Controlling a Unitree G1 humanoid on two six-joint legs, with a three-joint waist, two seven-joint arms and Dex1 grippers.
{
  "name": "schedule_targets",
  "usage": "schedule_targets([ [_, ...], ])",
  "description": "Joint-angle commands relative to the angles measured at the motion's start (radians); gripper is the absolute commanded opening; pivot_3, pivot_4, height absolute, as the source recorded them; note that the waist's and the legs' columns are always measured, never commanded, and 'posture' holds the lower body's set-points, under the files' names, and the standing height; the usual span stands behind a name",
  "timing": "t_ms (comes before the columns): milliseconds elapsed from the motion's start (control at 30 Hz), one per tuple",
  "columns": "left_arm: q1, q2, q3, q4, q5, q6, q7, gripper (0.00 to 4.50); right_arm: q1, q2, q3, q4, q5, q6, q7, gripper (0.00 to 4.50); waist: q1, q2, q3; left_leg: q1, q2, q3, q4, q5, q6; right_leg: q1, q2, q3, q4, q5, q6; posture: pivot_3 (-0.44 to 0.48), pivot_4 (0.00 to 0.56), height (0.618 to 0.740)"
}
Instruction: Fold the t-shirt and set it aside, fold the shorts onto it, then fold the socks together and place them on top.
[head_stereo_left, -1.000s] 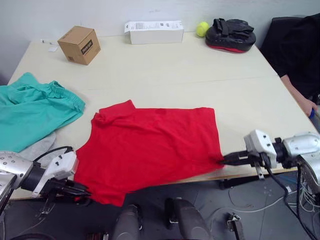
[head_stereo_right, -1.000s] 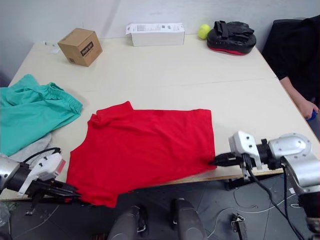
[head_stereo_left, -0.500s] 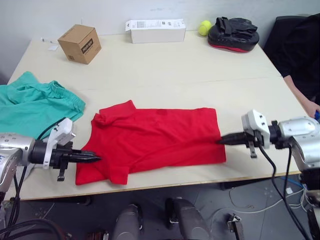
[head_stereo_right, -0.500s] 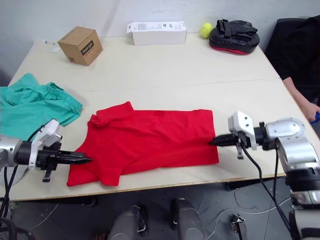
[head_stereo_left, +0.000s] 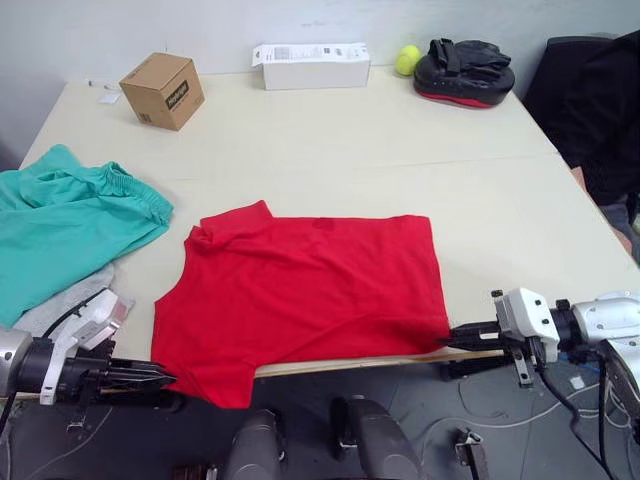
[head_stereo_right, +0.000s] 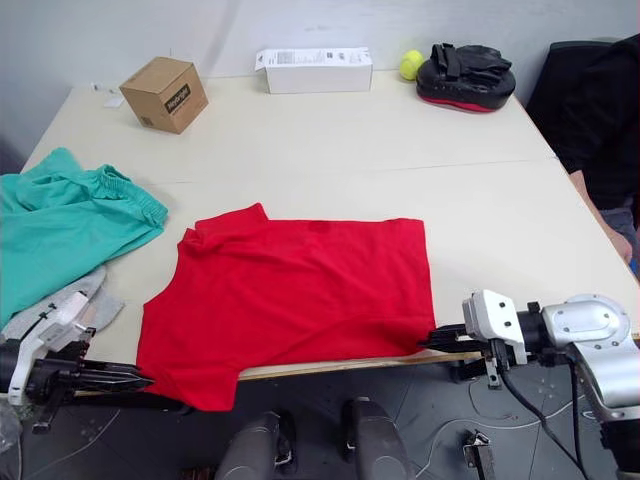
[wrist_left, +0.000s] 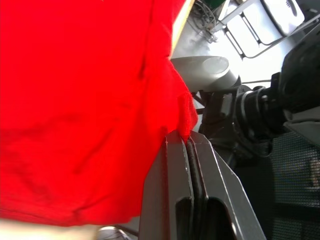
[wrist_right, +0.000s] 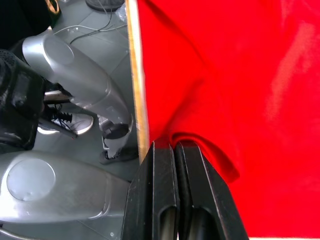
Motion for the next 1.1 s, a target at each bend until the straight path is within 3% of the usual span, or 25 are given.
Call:
schedule_targets([
  [33,-0.093,-0.018,0.067,0.035,-0.125,0.125,0.057,0.00,0.029,-0.069,-0.078,-0.086,0.164,0.180,0.027,0.03,0.005,0.000,0.000,0.000,0.000,0.000,0.000,0.000,0.001,0.000,0.000,0.000,0.000,0.000,0.000,0.000,0.150,0.740],
  [133,-0.180,-0.029,0.069,0.106,-0.159,0.195,0.120,0.00,0.058,-0.113,-0.106,-0.095,0.207,0.238,0.064,0.03,0.015,0.000,0.000,0.000,-0.001,-0.001,0.001,0.002,0.002,0.001,0.000,0.001,0.000,0.001,-0.001,0.000,0.150,0.740],
  [267,-0.280,-0.062,0.040,0.192,-0.149,0.250,0.246,0.00,0.026,-0.087,-0.099,-0.061,0.171,0.242,-0.004,0.03,0.016,-0.001,0.000,-0.001,0.000,-0.001,0.000,0.004,0.006,0.000,0.000,0.000,0.000,0.001,0.001,0.000,0.150,0.740],
  [500,-0.312,-0.111,-0.042,0.229,-0.063,0.288,0.452,0.00,-0.035,-0.066,-0.057,0.003,0.112,0.243,-0.046,0.03,0.016,-0.001,0.000,-0.001,0.000,-0.001,-0.005,0.003,0.005,-0.001,0.000,0.000,0.000,0.002,0.002,0.000,0.150,0.740],
  [933,-0.352,-0.208,-0.026,0.188,-0.079,0.267,0.554,0.00,-0.054,-0.067,0.007,0.076,-0.001,0.170,-0.020,0.03,0.016,-0.001,0.000,-0.001,0.000,-0.001,-0.003,0.001,0.004,-0.001,0.000,-0.001,0.001,0.001,0.004,0.000,0.150,0.740],
  [1100,-0.341,-0.208,0.038,0.162,-0.127,0.263,0.527,1.16,-0.064,-0.080,-0.014,0.093,0.005,0.199,-0.027,1.22,0.016,-0.001,0.000,-0.001,0.000,-0.001,-0.003,0.002,0.004,-0.001,0.000,0.000,0.002,0.001,0.004,0.000,0.150,0.740],
])
